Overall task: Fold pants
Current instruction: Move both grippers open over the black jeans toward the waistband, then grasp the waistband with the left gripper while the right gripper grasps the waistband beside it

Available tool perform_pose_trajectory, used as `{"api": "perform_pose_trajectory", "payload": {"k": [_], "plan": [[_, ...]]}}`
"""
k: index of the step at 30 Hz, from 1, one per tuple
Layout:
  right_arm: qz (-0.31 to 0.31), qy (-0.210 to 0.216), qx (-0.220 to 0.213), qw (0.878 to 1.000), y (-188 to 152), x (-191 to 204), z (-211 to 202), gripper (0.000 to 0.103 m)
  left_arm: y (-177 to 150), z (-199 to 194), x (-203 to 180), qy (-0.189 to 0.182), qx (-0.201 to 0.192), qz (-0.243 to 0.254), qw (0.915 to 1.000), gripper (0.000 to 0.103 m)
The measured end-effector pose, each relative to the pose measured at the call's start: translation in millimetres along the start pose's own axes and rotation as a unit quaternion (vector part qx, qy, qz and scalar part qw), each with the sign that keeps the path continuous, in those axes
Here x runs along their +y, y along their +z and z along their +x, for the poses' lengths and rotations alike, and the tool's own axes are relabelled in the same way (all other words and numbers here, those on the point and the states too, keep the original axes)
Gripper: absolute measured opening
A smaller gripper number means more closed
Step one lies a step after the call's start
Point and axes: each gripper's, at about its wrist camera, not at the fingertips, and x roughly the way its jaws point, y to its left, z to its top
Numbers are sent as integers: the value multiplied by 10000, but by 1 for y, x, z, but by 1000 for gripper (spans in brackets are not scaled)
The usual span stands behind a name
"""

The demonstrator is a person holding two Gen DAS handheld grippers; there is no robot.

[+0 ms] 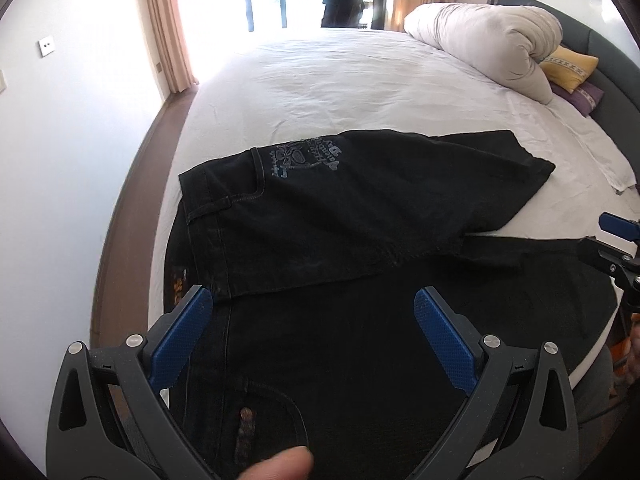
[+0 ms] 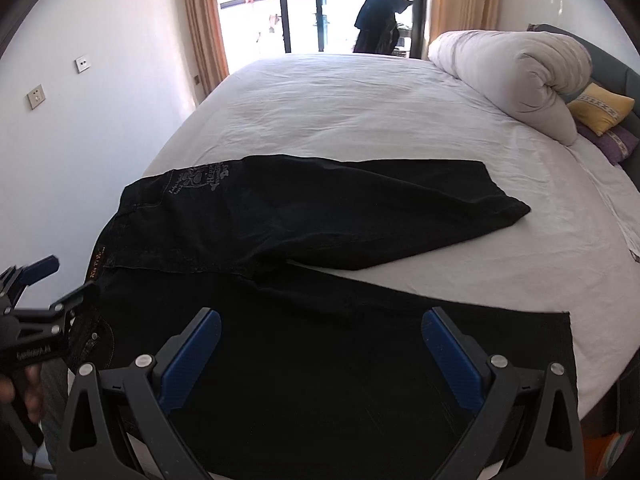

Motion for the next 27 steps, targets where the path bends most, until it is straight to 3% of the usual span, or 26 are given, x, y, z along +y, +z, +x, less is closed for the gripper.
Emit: {"api": "perform_pose_trajectory", "payload": {"k": [2,8,10,12,15,20,23,27], "plan": [[-243,313,-54,9992,20,-8,12,103,26,22,21,-318,96,86,9994,103],[-1521,1137,183,9816,87,-8,72,103,113,105,72,-18,541,681,9962,103],[-1863,1192,347,9746,105,-6,98,98,138,135,86,-89,734,861,9935,103],[-2037,1331,578,9682,120,-7,126,85,158,167,99,-304,999,972,9898,102],[-2089,1567,779,9622,135,-15,156,78,173,205,103,-602,1420,1288,9796,87],[-2284,1823,889,9522,152,-20,192,78,174,254,101,-759,2081,1785,9587,76],[-2337,1872,953,9493,162,-18,211,78,174,267,99,-939,2189,1921,9520,68],[-2469,1954,1081,9430,171,-12,228,75,170,268,94,-1057,2212,2040,9478,39]]}}
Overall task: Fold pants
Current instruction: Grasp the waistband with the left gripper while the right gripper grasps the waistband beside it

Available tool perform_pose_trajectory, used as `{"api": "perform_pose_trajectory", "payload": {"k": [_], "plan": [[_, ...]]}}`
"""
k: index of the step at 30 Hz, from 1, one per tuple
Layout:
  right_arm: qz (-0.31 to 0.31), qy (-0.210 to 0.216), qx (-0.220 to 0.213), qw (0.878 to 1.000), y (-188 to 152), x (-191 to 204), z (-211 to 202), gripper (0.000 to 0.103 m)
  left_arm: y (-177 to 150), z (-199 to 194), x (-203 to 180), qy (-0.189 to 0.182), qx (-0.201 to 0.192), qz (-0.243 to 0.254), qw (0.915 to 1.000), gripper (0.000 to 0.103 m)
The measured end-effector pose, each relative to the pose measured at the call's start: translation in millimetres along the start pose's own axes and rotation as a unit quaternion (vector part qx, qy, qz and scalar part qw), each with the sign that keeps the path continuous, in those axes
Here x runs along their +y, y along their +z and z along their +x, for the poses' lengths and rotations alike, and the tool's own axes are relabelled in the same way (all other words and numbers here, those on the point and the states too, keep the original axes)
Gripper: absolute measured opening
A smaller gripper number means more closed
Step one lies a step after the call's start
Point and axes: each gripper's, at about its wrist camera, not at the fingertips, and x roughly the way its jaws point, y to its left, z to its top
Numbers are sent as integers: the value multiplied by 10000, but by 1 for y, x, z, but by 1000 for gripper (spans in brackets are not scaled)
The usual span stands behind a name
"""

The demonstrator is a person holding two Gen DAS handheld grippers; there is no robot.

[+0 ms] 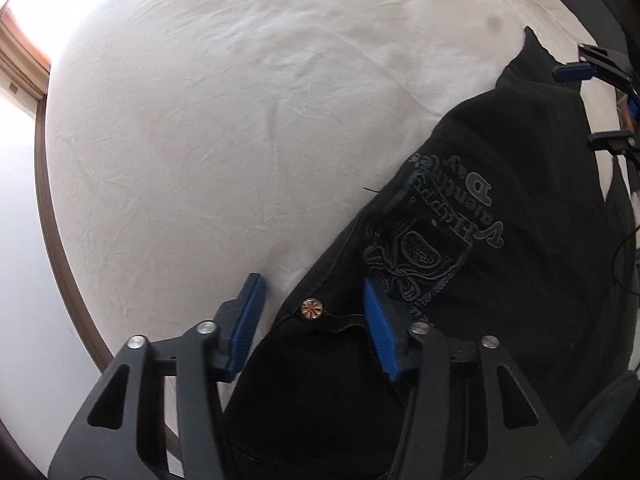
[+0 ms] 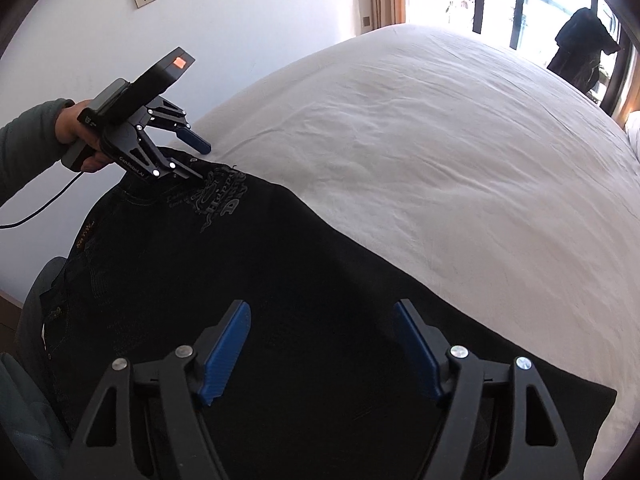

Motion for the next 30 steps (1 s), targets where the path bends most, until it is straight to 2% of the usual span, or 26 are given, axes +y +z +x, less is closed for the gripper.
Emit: {"api": "perform_pose_trajectory", "payload": {"k": [2,4,6,9,12,15,20,24,28,30], "plan": [[-115,9,102,9999,7,0,6,72,-4,0,-6,98,-46,36,9999,30],[-217,56,243,9995,14,1,12,68,-10,-2,-14,209,-137,89,9996,15],[-321,15,371,9988,21,1,18,63,-19,-10,-24,403,-381,157,9983,12],[-478,17,489,9977,32,1,24,62,-41,-26,-46,903,-867,408,9913,11],[-657,107,554,9962,43,2,27,61,-70,-44,-65,1182,-1218,571,9838,10],[-896,169,664,9936,53,5,32,60,-89,-56,-88,1628,-1566,905,9699,10],[-1241,271,901,9878,61,18,42,49,-107,-71,-105,1800,-1814,1041,9612,10],[-1406,418,832,9857,64,29,39,47,-104,-65,-111,1795,-1839,1017,9611,10],[-1586,395,873,9827,67,37,44,45,-101,-65,-112,1781,-1881,986,9608,10],[-1613,357,921,9820,68,38,49,39,-105,-68,-110,1769,-1879,988,9611,10]]}}
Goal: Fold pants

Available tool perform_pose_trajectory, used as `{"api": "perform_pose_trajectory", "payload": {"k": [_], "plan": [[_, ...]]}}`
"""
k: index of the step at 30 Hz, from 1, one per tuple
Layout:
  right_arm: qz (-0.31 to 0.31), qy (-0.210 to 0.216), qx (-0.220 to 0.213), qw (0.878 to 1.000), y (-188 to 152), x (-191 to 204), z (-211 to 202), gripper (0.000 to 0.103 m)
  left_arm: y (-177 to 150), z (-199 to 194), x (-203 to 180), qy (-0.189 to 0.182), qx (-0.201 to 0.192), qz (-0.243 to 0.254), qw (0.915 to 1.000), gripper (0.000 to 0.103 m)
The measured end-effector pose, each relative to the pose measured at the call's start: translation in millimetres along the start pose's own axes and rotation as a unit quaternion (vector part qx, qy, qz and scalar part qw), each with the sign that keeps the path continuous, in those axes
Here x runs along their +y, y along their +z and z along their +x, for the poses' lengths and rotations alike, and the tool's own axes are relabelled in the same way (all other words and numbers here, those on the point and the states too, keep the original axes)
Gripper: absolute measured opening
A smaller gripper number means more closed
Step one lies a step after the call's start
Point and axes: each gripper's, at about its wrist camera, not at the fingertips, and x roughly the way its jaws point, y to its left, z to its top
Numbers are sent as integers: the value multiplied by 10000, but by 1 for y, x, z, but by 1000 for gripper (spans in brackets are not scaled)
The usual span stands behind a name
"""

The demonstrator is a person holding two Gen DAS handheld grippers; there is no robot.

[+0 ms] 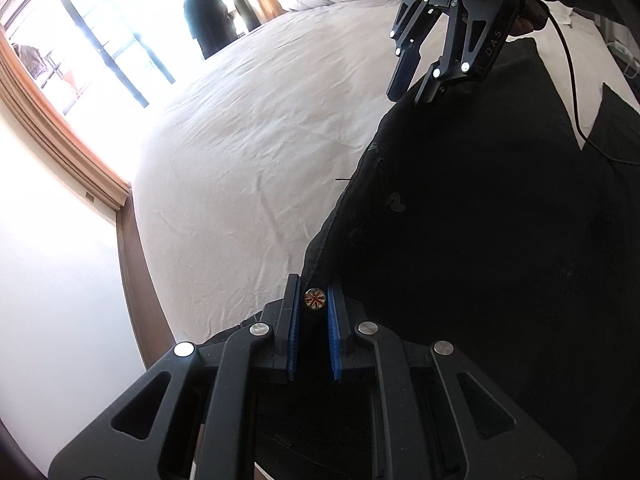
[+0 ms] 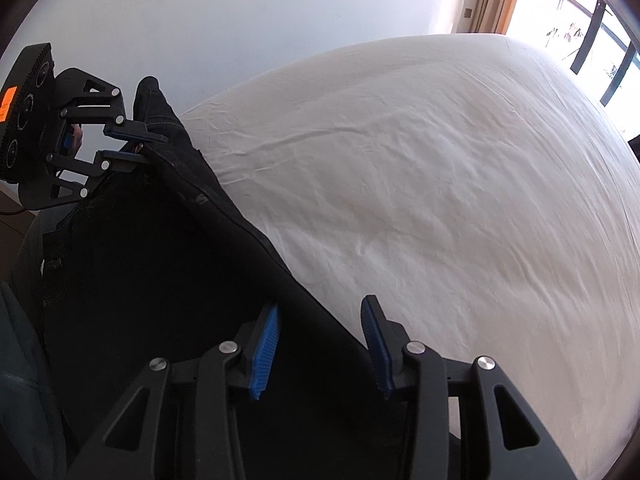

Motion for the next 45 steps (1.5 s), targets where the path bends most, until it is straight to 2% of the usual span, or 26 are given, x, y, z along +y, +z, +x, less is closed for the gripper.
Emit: {"api": "perform_pose_trajectory", "payload": {"k": [2,6,9,17,26,29,34,38,45], "plan": [[3,-8,32,10000,1,1,3,36,-1,-1,0,-9,-1,-6,10000,10],[42,29,43,10000,0,2,5,18,1,1,3,-19,-2,-26,10000,10],[92,18,9,10000,-1,4,2,11,4,5,8,-24,2,-74,10000,10],[438,-214,-307,9983,-12,25,-9,6,3,-13,6,-56,-118,-187,9997,10],[1088,-13,-865,9903,-30,68,-33,6,-2,-54,-16,-239,-335,-278,9988,10],[1271,47,-1067,9861,-44,85,-50,6,-6,-70,-26,-332,-403,-305,9982,10],[1327,-146,-1261,9830,-84,124,-77,5,-24,-94,-53,-452,-476,-130,9978,10],[1538,-190,-1355,9786,-123,161,-81,5,-52,-100,-74,-673,-353,1,9971,10],[1847,-189,-1381,9729,-180,220,-69,5,-96,-103,-117,-1044,4,531,9931,10]]}}
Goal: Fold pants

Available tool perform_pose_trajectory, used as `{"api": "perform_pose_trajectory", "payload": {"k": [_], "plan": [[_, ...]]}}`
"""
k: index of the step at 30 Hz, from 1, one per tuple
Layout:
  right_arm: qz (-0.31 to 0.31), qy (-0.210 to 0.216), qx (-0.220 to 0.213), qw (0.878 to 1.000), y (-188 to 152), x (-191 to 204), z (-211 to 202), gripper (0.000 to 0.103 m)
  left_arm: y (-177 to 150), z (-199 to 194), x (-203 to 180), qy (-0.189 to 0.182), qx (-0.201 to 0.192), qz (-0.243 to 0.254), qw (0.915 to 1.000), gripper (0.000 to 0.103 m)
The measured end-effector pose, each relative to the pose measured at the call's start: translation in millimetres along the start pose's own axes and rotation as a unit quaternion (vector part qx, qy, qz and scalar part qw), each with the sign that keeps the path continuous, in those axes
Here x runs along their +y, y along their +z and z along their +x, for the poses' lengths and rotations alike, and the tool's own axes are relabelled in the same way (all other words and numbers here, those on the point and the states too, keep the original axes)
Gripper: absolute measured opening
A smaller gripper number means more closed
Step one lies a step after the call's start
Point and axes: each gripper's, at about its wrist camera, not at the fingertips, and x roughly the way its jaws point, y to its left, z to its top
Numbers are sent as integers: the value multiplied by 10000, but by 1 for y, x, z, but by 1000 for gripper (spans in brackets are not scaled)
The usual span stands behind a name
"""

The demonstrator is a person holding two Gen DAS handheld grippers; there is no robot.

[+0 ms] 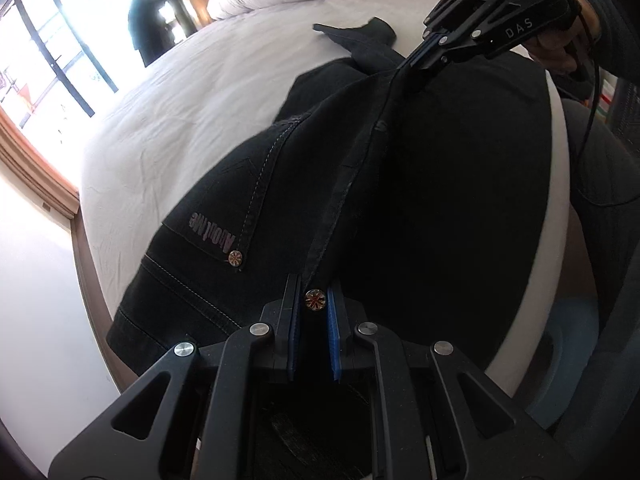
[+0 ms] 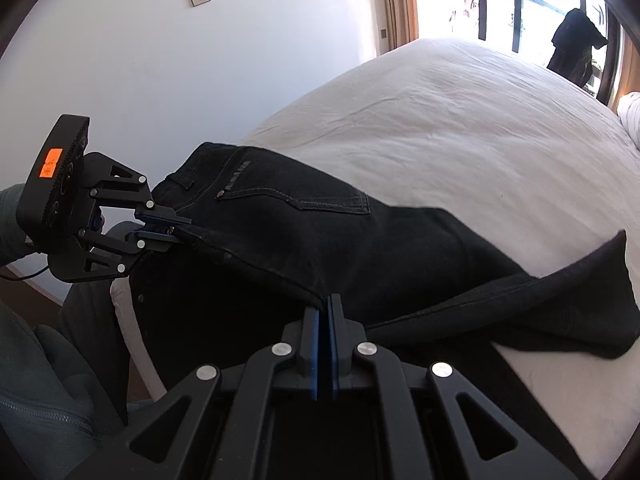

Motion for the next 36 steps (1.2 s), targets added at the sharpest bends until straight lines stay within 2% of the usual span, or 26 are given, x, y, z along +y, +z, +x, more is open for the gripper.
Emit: {"api": "perform_pose_trajectory", "payload": {"k": [5,12,17,24,36], "plan": [[121,-85,-5,9999,-36,25,0,6,-14,-2,-15,-74,136,315,9994,10],[-221,-425,272,9985,-72,71,20,6,-29,0,-13,-102,362,646,9972,10],[-183,-466,371,9981,-77,79,37,6,-23,9,-10,-113,420,802,9958,10],[-550,-742,532,9943,-88,90,40,6,-32,2,-13,-237,380,931,9947,10],[-715,-759,598,9928,-95,105,38,6,-38,-4,-13,-316,400,999,9937,10]]}}
